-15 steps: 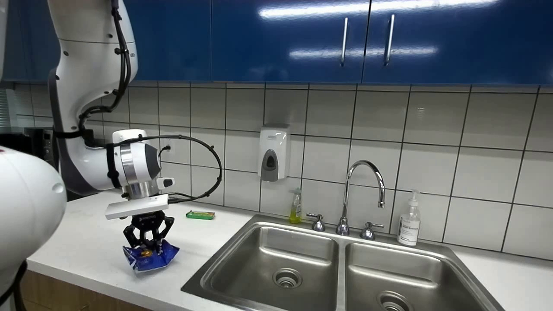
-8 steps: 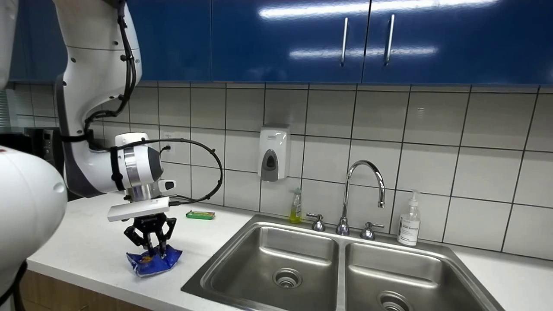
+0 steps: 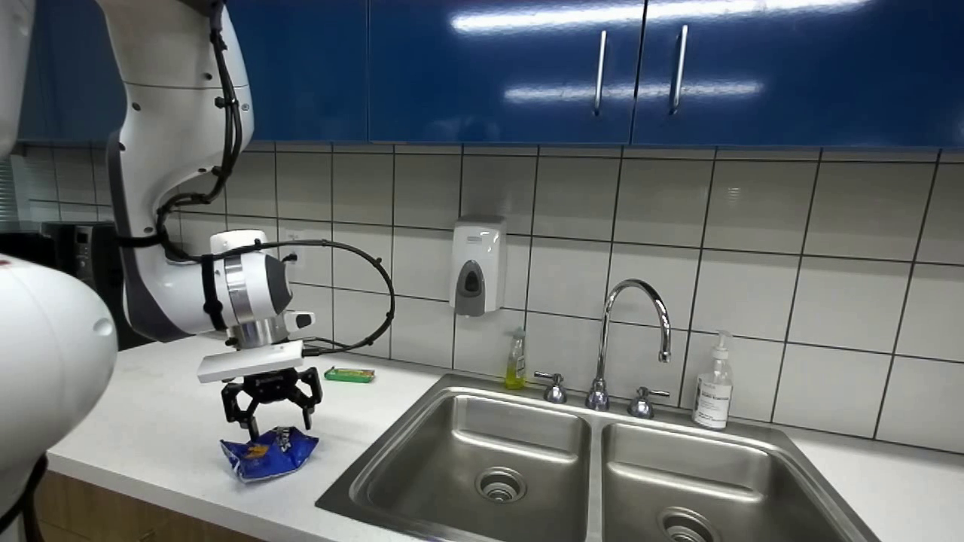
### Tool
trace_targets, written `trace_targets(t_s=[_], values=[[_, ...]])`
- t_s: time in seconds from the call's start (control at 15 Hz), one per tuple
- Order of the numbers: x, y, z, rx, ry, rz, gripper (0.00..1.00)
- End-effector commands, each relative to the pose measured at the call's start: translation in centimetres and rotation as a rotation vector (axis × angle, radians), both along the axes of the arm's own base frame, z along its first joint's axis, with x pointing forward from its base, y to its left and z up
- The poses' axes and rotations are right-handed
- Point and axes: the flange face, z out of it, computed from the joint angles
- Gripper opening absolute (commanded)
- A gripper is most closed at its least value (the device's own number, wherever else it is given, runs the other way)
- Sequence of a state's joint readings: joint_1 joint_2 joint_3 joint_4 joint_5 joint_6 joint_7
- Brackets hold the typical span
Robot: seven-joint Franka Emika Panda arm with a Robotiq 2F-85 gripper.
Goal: Remove the blue snack packet from the sink
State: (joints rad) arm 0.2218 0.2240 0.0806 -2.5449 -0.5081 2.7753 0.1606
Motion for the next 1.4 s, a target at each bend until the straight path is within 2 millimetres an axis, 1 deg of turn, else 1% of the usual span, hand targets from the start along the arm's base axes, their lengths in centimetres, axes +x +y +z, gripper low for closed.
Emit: trace_targets(t_s=[0.0,0.13,0.4,0.8,1.33], values=[[0.2,-0.3,0.9,-0.007,-0.009,-0.015,1.0],[0.3,-0.5,1.0,-0.008,-0.009,-0.018,1.0],[0.6,-1.5,1.8,-0.001,-0.011,-0.049,1.0],[1.4,-3.6,4.1,0.016,-0.013,-0.156,1.0],[0.7,-7.0,6.7,-0.013,0.014,-0.286,1.0]])
